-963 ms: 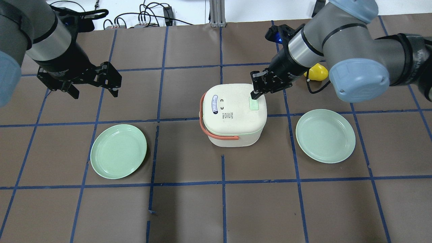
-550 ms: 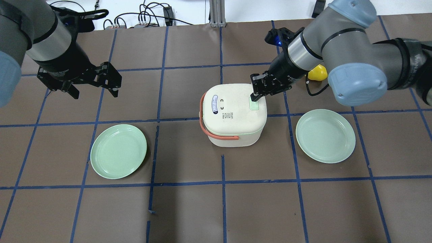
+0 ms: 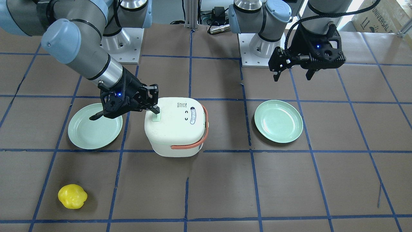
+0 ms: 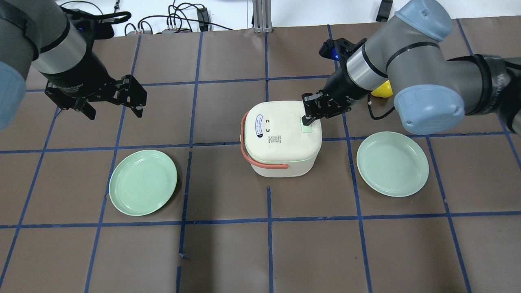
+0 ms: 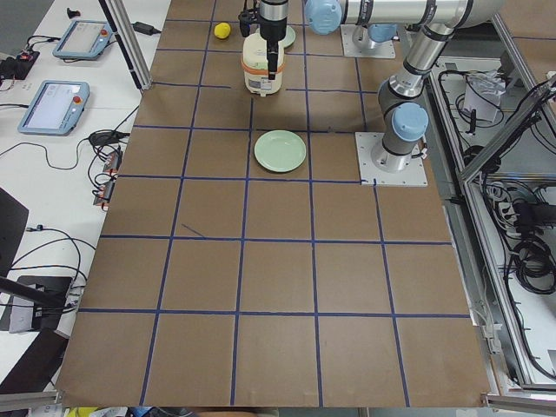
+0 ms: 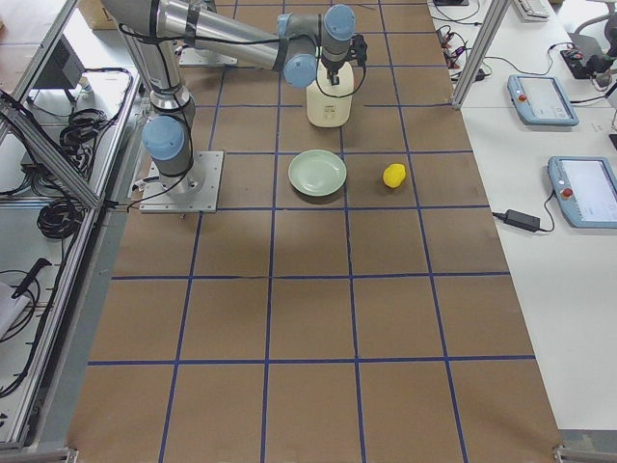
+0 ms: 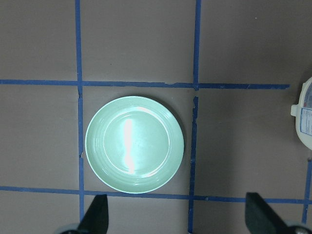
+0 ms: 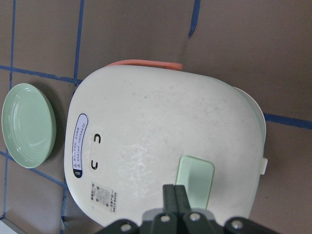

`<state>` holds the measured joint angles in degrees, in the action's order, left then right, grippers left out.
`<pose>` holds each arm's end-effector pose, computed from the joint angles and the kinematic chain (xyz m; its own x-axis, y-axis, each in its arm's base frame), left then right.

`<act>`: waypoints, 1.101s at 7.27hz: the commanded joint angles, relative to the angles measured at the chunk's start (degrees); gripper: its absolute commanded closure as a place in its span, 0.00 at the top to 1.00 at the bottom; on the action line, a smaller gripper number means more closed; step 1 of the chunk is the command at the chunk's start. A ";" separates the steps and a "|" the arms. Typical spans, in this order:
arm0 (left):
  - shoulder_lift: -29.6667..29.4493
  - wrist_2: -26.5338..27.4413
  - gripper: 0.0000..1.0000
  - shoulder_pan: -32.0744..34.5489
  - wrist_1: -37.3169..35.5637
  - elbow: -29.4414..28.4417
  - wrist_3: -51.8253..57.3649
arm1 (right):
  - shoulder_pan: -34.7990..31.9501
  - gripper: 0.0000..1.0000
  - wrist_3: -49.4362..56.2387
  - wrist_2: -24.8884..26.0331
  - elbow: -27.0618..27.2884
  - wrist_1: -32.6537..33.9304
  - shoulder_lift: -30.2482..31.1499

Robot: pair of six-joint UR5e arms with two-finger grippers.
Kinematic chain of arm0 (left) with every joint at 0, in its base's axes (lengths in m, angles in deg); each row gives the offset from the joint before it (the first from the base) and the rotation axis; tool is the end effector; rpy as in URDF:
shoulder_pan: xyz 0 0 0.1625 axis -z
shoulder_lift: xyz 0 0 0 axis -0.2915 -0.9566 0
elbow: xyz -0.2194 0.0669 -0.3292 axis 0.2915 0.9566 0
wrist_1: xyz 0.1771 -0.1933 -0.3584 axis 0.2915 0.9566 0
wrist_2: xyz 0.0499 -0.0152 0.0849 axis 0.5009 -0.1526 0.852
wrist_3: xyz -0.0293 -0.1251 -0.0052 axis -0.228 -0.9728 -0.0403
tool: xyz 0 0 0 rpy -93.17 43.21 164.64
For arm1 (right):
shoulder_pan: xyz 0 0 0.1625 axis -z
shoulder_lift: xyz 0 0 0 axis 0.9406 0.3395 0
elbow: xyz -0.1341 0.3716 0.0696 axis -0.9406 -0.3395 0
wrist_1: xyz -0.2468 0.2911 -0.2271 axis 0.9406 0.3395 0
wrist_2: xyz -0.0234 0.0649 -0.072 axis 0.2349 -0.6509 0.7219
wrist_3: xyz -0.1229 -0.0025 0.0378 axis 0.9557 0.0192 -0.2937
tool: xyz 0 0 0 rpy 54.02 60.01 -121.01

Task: Press rice cooker button
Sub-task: 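Press down on the green button with the closed right gripper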

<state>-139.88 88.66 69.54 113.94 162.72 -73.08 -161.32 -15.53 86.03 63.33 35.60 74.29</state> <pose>-0.0960 -0.4974 0.4341 -0.9979 -0.0338 -0.0545 -0.0322 0.9990 -0.0312 0.2066 -0.5305 0.2949 -0.8611 -0.1679 -0.4799 -0.1489 0.9858 -0.0777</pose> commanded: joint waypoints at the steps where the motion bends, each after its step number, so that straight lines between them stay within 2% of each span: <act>1: 0.03 0.00 1.00 0.00 -0.01 -0.01 0.00 | 0.02 0.09 0.05 0.00 0.52 1.74 -0.26; 6: 0.03 0.00 1.00 0.00 -0.01 -0.01 0.00 | 0.02 0.12 0.67 0.00 1.31 4.72 -0.61; 7: 0.03 0.00 1.00 0.00 0.08 -0.01 0.09 | 0.02 0.12 0.75 -1.57 1.31 4.91 -0.78; 8: 0.03 0.00 1.00 0.00 -0.01 -0.01 0.00 | 0.11 0.09 0.75 -1.84 1.83 5.70 -0.79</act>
<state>-139.86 88.67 69.54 113.96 162.71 -73.05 -161.27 -14.82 84.94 64.71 40.40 73.59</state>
